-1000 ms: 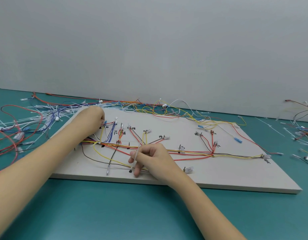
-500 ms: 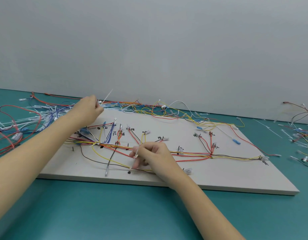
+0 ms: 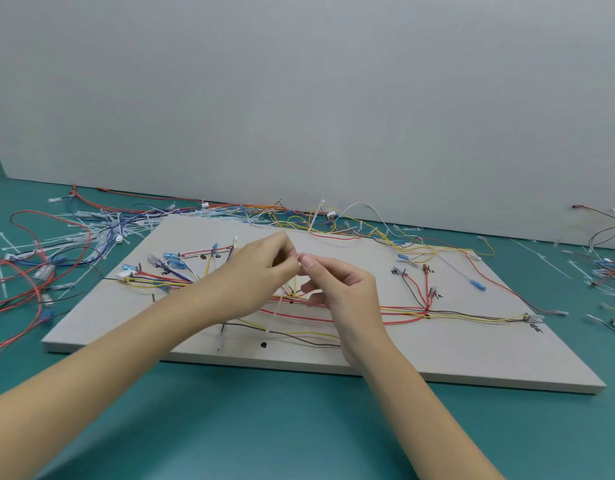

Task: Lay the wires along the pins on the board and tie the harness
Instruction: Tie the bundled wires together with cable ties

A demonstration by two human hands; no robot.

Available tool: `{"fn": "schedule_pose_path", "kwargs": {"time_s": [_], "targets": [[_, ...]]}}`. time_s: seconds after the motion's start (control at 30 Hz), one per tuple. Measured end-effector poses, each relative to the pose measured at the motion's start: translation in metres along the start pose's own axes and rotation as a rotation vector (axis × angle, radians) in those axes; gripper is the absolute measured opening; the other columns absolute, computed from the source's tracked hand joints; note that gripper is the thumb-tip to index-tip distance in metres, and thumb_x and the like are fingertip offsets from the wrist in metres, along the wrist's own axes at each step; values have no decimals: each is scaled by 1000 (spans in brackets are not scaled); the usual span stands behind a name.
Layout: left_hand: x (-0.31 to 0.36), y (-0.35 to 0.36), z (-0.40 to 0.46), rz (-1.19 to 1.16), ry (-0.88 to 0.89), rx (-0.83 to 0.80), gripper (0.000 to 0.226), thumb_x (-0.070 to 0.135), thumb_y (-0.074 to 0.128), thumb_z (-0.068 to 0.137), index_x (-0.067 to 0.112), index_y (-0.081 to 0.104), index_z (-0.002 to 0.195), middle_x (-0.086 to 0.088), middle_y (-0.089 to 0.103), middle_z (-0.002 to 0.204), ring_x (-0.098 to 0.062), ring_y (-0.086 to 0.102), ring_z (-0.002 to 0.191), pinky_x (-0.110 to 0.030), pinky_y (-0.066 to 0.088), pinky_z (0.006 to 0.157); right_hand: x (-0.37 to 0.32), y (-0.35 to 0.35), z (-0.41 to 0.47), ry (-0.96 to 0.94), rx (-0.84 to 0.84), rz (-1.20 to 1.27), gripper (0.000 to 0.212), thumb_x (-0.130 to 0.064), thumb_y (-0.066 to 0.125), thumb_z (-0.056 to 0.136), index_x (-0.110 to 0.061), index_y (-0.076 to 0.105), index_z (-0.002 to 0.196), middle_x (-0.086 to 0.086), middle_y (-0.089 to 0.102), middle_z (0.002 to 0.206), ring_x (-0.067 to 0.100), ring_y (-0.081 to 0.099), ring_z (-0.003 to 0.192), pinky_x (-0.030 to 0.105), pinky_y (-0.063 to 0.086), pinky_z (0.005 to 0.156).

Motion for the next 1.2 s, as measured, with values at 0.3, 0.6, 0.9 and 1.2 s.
{"fn": "schedule_pose_path", "kwargs": {"time_s": [0.3, 0.6, 0.9, 1.2], "targets": [[-3, 9, -1, -159, 16, -8, 12, 16, 58, 93, 15, 61, 82, 19, 55, 55, 0, 45, 51, -12, 36, 49, -2, -8, 1, -7, 45, -15, 10, -6, 70, 84, -12, 73, 76, -3, 66, 67, 10, 56, 61, 21, 46, 50], [3, -7, 11, -506, 3, 66, 5, 9, 67, 88, 8, 72, 88, -2, 73, 76, -4, 63, 67, -13, 50, 65, 9, 12, -1, 94, -160, -106, 19, -4, 64, 81, -13, 70, 65, 0, 61, 64, 14, 55, 61, 22, 41, 49], [-38, -14, 2, -659, -192, 133, 5, 22, 77, 76, 17, 78, 78, -4, 75, 79, -7, 68, 74, -15, 53, 62, 7, -13, 7, 162, -7, 134, 13, -6, 64, 87, -9, 72, 76, 4, 66, 66, 13, 58, 55, 21, 45, 47], [-38, 3, -9, -395, -140, 12, 4, 21, 79, 78, 21, 78, 74, 0, 74, 73, -4, 61, 64, -18, 49, 61, 10, -15, 8, 162, 42, 227, 13, -14, 61, 92, -5, 69, 86, 9, 67, 71, 16, 63, 59, 23, 50, 49]]}}
Point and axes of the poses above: each hand's wrist, its own z-axis towards the middle knuckle, its own y-axis out of the palm, x = y × z, the point moved 10 cm from there along z, towards the middle knuckle
